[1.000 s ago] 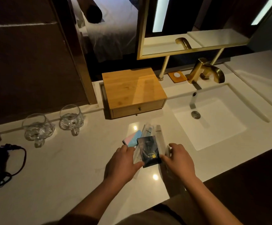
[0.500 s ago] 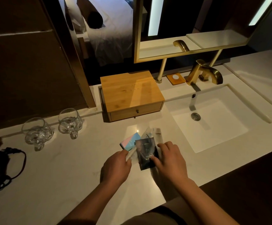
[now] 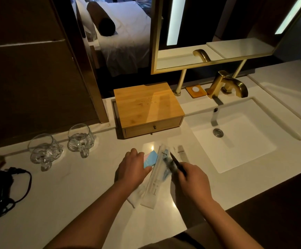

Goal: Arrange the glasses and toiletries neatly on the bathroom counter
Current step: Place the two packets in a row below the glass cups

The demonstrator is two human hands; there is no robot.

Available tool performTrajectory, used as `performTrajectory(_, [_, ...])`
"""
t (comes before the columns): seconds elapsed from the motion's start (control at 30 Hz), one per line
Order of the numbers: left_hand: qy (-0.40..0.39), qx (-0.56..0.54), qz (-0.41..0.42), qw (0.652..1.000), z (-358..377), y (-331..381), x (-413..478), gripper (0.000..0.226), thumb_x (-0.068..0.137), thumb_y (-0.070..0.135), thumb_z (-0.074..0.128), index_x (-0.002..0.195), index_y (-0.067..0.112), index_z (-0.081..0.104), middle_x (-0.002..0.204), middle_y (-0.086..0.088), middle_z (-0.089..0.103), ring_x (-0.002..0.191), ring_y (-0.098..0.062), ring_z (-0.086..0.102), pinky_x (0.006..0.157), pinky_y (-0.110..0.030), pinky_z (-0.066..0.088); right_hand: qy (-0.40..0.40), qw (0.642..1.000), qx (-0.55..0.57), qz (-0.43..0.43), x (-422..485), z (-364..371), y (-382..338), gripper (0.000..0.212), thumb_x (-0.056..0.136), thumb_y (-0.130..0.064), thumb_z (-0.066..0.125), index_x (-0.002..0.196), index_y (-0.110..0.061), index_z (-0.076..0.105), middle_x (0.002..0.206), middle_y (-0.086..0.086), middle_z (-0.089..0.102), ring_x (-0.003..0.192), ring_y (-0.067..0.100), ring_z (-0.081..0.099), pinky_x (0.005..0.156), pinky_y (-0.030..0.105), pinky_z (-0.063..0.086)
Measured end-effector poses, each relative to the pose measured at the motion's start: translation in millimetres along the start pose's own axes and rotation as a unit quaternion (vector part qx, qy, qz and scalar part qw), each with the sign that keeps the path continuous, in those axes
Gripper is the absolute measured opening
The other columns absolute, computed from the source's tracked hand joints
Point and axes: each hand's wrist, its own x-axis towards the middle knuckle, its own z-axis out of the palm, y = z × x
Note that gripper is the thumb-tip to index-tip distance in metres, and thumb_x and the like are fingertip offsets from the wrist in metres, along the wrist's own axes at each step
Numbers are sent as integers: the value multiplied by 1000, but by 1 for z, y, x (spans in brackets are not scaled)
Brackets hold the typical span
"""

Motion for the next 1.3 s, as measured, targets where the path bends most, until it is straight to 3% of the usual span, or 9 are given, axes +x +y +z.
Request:
performTrajectory(0.2, [28,-63,-41,997,-3,-13,-5,38,75,52,57,98,23,62,96,3,54,86,-15,52,65,-34,51,51,995,83,9,1,-10,-8,15,95,-25,55,101,-25,69,83,-5,69,74,10,60,66,33,53])
performTrajectory(0.33, [85,-178,-119,973,-10,-45,-29,39,73,61,59,96,30,65,89,7,56,75,-12,58,67,-37,56,21,992,120,-31,4,-7,-38,18,94,-25,58,108,-26,69,90,-9,68,80,7,59,72,25,50])
performTrajectory(0.5, [147,-185,-197,951,-22,-95,-75,42,75,64,58,98,30,64,92,4,59,77,-16,60,69,-39,57,-42,987,106,-113,4,22,-91,19,94,-25,57,108,-24,71,92,-4,71,77,8,58,63,13,38])
performTrajectory(0.67, [199,-177,-267,926,-29,-153,-118,47,70,66,53,92,27,66,88,3,60,76,-20,62,66,-39,56,-97,977,69,-175,0,58,-142,23,96,-24,55,114,-23,69,106,-2,72,90,14,62,75,23,45])
performTrajectory(0.83, [216,-142,-329,908,-34,-201,-126,52,73,64,53,99,21,66,93,-4,64,83,-26,62,68,-40,56,-96,971,-32,-218,5,80,-171,22,95,-34,53,110,-26,67,99,-2,69,87,17,61,72,30,53])
performTrajectory(1.0, [222,-136,-341,903,-35,-217,-123,67,76,66,62,125,20,56,118,-10,64,107,-30,61,76,-41,56,-43,963,-126,-235,14,96,-168,23,92,-28,58,113,-24,65,97,-2,67,85,19,61,62,34,56])
performTrajectory(1.13, [195,-140,-286,928,-28,-227,-133,81,70,65,70,138,30,44,121,-4,56,114,-26,54,78,-40,56,-3,954,-181,-240,16,109,-172,23,89,-21,65,111,-18,69,94,1,68,78,21,60,50,30,49])
performTrajectory(1.2, [158,-132,-251,946,-25,-235,-138,81,71,59,72,141,36,38,122,0,50,114,-23,52,79,-39,56,-5,950,-190,-248,13,117,-181,24,92,-30,59,111,-18,68,95,0,67,82,21,58,53,30,46])
performTrajectory(1.3, [130,-140,-222,956,-27,-244,-137,77,76,50,73,142,38,36,126,1,45,115,-20,51,83,-37,56,-67,954,-172,-238,5,124,-197,53,87,-64,45,118,-24,62,106,-4,64,96,18,53,67,29,49])
